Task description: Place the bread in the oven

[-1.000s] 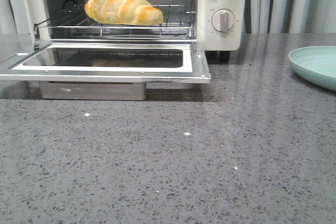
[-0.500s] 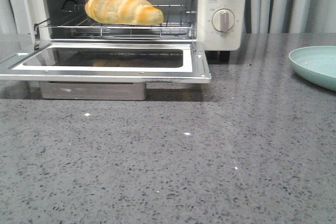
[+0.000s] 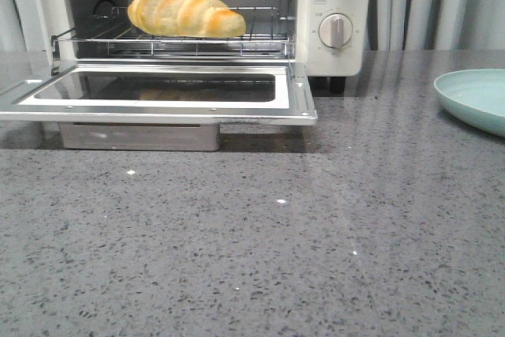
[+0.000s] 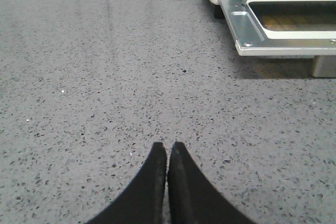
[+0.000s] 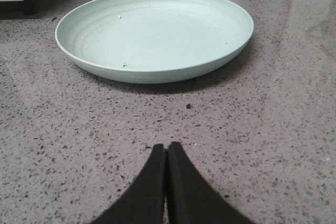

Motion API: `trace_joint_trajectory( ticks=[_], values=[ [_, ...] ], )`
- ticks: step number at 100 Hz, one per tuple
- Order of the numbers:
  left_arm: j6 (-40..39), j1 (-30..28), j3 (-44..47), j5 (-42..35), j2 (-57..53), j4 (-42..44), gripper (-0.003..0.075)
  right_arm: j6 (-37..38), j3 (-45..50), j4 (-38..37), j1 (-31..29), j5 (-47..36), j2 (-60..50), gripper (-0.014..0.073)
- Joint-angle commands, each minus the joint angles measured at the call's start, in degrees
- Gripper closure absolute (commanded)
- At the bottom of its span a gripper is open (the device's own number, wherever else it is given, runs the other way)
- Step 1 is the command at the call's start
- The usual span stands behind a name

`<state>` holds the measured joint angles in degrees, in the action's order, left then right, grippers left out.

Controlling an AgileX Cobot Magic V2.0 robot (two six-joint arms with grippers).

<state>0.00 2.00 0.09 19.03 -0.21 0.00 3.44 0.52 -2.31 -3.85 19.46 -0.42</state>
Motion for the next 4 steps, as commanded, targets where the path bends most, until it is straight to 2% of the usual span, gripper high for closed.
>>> trace_joint_trajectory(
  ticks=[1, 4],
  values=[
    [0.00, -0.11, 1.24, -4.14, -1.44, -0.60, 0.0741, -0.19, 1.51, -0.95, -0.32, -1.23, -1.21, 0.0646],
    [0.00, -0.11, 1.24, -4.14, -1.44, -0.60, 0.0741, -0.19, 1.51, -0.95, -0.32, -1.23, -1.21, 0.0646]
  ],
)
